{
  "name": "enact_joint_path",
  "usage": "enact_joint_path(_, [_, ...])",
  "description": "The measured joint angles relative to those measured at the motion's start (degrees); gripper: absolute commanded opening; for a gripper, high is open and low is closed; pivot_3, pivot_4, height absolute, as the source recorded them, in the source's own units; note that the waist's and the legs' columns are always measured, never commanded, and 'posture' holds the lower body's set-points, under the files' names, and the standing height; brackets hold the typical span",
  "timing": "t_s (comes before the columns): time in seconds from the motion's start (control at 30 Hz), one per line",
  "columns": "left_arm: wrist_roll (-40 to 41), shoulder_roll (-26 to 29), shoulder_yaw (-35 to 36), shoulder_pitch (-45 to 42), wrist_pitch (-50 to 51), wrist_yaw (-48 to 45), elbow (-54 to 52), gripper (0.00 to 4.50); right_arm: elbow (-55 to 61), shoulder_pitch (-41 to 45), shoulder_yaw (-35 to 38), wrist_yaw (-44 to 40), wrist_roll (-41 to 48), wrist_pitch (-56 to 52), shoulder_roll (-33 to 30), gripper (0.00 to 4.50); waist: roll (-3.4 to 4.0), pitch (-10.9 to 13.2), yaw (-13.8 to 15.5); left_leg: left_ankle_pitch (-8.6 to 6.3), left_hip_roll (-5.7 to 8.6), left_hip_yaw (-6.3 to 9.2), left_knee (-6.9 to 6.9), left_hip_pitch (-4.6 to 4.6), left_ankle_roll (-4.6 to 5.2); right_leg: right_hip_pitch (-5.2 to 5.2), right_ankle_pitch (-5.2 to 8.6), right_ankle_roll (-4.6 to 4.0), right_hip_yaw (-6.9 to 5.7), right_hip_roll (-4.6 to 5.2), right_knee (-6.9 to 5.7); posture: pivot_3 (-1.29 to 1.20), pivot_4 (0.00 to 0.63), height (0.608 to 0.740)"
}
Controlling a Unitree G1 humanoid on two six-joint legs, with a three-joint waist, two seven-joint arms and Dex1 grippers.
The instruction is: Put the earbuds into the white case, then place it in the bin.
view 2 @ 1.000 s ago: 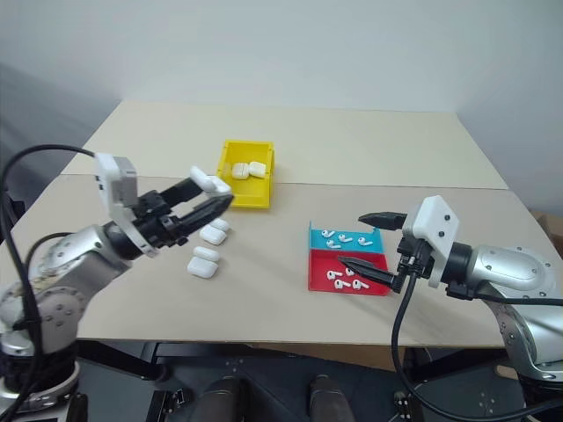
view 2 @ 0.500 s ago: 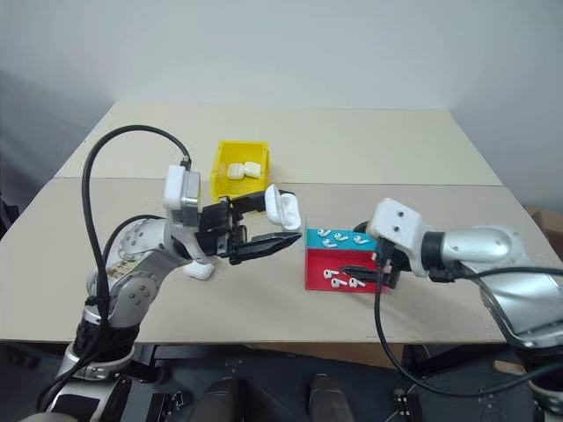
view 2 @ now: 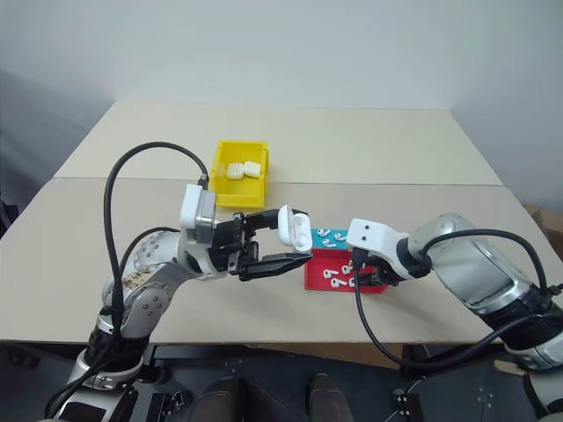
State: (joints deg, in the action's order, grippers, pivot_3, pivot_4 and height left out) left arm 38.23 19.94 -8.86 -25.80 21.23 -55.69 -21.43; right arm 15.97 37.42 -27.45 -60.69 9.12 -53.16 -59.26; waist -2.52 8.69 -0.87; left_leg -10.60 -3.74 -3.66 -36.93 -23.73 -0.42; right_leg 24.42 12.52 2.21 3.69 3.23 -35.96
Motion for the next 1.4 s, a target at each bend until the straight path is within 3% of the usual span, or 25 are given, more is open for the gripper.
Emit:
enact_joint_path(0.7, [-0.38,1.76,0.04,2.21,-0.02,0.50,-2.43,2.82,-5.38,0.16,-3.41,-2.89,-6.45,2.75,4.62,2.19,0.00,0.00,-0.08,0.00,0.00,-0.02,0.00,0.03,0.00,-0.03,0.01,0.01,0.00,0.00,0.01,0.00,0.150,0.740])
enact_joint_path(0.8, [-0.37,1.93,0.04,2.21,-0.02,0.62,-2.66,2.82,-5.35,0.02,-3.38,-3.18,-6.65,2.76,4.64,1.59,0.01,0.00,-0.03,0.00,-0.01,-0.01,0.00,0.04,0.00,-0.04,0.01,0.01,0.00,0.00,0.01,0.00,0.150,0.740])
enact_joint_path(0.9, [-0.37,2.18,0.06,2.21,-0.02,0.63,-2.66,2.82,-5.26,-0.09,-3.23,-3.44,-6.70,2.82,4.75,0.69,0.01,-0.01,-0.02,0.00,0.00,-0.02,0.00,0.05,0.00,-0.05,0.01,0.01,0.00,0.01,0.02,0.00,0.150,0.740])
enact_joint_path(1.07, [-0.35,2.31,0.12,2.20,-0.02,0.50,-2.63,2.82,-4.78,-0.85,-2.09,-3.01,-6.60,2.12,5.06,0.69,0.01,-0.01,-0.01,0.00,0.00,-0.02,0.00,0.05,0.00,-0.04,0.01,0.01,0.00,0.01,0.01,0.00,0.150,0.740])
enact_joint_path(1.23, [-0.32,1.81,0.09,1.69,-0.05,-0.02,-2.23,2.82,1.49,-6.78,5.42,-2.71,-2.51,-2.99,3.55,0.69,0.01,0.00,0.32,0.00,0.02,-0.01,0.01,-0.07,0.00,0.03,0.01,0.02,-0.01,0.04,0.04,0.00,0.150,0.740])
enact_joint_path(1.4, [0.12,0.20,0.72,0.80,0.03,0.61,-1.42,2.82,11.90,-13.30,23.92,-0.66,5.73,-8.93,3.51,0.69,0.01,0.00,0.29,0.00,0.01,0.01,0.01,-0.05,0.00,-0.02,0.02,0.05,-0.04,0.03,0.07,0.00,0.150,0.740])
